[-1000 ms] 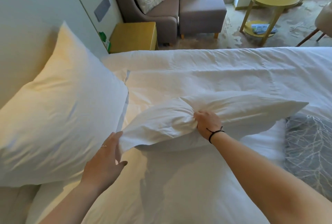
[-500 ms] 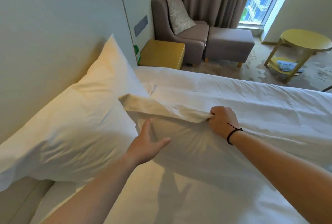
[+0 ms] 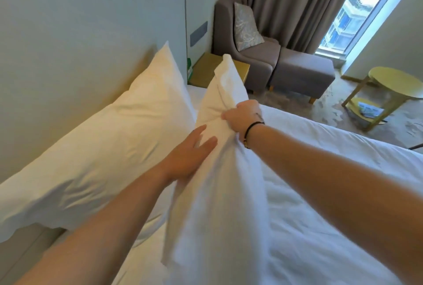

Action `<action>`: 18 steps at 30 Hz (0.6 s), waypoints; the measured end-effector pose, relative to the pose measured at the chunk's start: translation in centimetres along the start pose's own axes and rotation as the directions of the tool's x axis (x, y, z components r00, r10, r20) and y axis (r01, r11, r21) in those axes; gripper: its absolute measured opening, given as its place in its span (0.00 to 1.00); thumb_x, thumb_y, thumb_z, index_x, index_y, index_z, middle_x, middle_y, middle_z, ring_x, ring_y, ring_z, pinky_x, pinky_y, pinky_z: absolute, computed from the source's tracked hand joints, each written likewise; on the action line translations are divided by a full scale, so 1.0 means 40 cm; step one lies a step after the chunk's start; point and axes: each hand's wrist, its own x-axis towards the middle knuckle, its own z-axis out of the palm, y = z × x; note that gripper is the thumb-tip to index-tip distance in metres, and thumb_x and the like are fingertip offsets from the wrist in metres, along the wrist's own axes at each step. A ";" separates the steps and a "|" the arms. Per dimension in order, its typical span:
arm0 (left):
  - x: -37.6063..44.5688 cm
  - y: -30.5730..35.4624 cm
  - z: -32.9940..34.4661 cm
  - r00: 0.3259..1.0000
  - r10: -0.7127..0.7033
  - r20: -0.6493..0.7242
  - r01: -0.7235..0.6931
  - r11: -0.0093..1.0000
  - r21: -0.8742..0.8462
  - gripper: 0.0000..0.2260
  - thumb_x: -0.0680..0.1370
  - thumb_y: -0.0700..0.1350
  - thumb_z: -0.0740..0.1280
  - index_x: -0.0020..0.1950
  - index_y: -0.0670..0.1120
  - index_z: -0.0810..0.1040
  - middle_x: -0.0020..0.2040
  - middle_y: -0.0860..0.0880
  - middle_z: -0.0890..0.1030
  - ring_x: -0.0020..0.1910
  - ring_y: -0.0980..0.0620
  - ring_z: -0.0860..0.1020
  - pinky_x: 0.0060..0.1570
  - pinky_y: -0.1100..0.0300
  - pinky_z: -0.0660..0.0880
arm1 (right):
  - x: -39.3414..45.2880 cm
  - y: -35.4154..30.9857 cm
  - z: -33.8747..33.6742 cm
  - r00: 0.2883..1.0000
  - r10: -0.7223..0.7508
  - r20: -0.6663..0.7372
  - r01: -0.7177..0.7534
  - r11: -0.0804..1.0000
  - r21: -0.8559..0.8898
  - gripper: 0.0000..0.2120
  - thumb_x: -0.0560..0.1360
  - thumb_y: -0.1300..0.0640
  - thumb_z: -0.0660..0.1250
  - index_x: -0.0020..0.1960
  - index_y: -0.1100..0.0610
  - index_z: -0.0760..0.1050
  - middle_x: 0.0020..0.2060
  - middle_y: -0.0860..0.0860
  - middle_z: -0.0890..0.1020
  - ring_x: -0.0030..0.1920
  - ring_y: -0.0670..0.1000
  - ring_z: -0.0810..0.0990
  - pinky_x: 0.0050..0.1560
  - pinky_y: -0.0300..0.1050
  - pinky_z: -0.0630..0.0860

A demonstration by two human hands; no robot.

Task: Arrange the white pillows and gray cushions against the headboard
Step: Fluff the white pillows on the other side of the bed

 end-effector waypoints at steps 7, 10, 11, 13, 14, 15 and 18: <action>-0.257 -0.381 -0.106 0.900 -0.428 0.080 0.408 0.893 0.189 0.41 0.72 0.73 0.57 0.79 0.51 0.57 0.77 0.53 0.62 0.75 0.51 0.63 0.73 0.55 0.58 | -0.164 0.202 0.388 0.895 0.085 0.437 -0.128 0.989 0.069 0.24 0.74 0.39 0.67 0.66 0.49 0.75 0.68 0.52 0.74 0.65 0.53 0.74 0.65 0.47 0.71; -0.323 -0.458 -0.115 0.882 -0.457 -0.114 0.470 0.870 0.148 0.36 0.65 0.71 0.71 0.67 0.56 0.70 0.61 0.55 0.78 0.59 0.53 0.78 0.57 0.56 0.73 | -0.256 0.252 0.469 0.869 -0.016 0.495 -0.031 0.996 0.086 0.28 0.64 0.24 0.63 0.63 0.22 0.62 0.77 0.37 0.53 0.75 0.48 0.60 0.72 0.50 0.61; -0.328 -0.471 -0.112 0.878 -0.439 -0.192 0.469 0.868 0.159 0.28 0.65 0.68 0.72 0.60 0.57 0.74 0.53 0.56 0.81 0.51 0.56 0.79 0.49 0.57 0.75 | -0.269 0.257 0.473 0.858 -0.021 0.513 -0.017 0.997 0.070 0.30 0.63 0.22 0.62 0.63 0.21 0.59 0.77 0.34 0.49 0.76 0.48 0.57 0.74 0.54 0.60; -0.332 -0.477 -0.101 0.866 -0.389 -0.314 0.455 0.874 0.172 0.14 0.71 0.62 0.72 0.45 0.53 0.78 0.38 0.53 0.79 0.38 0.56 0.77 0.38 0.56 0.73 | -0.268 0.270 0.463 0.845 -0.035 0.533 0.017 0.999 0.038 0.37 0.65 0.23 0.61 0.71 0.27 0.54 0.77 0.35 0.45 0.78 0.47 0.53 0.75 0.56 0.58; -0.333 -0.476 -0.095 0.869 -0.356 -0.343 0.427 0.890 0.158 0.13 0.73 0.59 0.72 0.40 0.50 0.78 0.34 0.51 0.78 0.34 0.54 0.76 0.36 0.56 0.72 | -0.267 0.277 0.456 0.845 -0.052 0.531 0.048 0.999 0.022 0.39 0.66 0.25 0.62 0.73 0.30 0.51 0.78 0.38 0.46 0.78 0.47 0.52 0.75 0.56 0.57; -0.336 -0.474 -0.093 0.875 -0.327 -0.358 0.396 0.907 0.140 0.13 0.74 0.56 0.72 0.37 0.48 0.78 0.32 0.49 0.78 0.33 0.52 0.76 0.34 0.55 0.70 | -0.269 0.282 0.451 0.846 -0.071 0.528 0.080 0.997 0.006 0.41 0.67 0.26 0.62 0.74 0.31 0.49 0.78 0.40 0.47 0.78 0.47 0.51 0.75 0.57 0.56; -0.344 -0.475 -0.105 0.872 -0.269 -0.410 0.356 0.922 0.153 0.15 0.76 0.52 0.70 0.34 0.46 0.76 0.30 0.48 0.78 0.31 0.54 0.75 0.31 0.58 0.68 | -0.281 0.309 0.441 0.845 -0.087 0.527 0.157 0.983 -0.090 0.43 0.67 0.27 0.62 0.74 0.31 0.42 0.79 0.43 0.48 0.78 0.47 0.47 0.76 0.62 0.51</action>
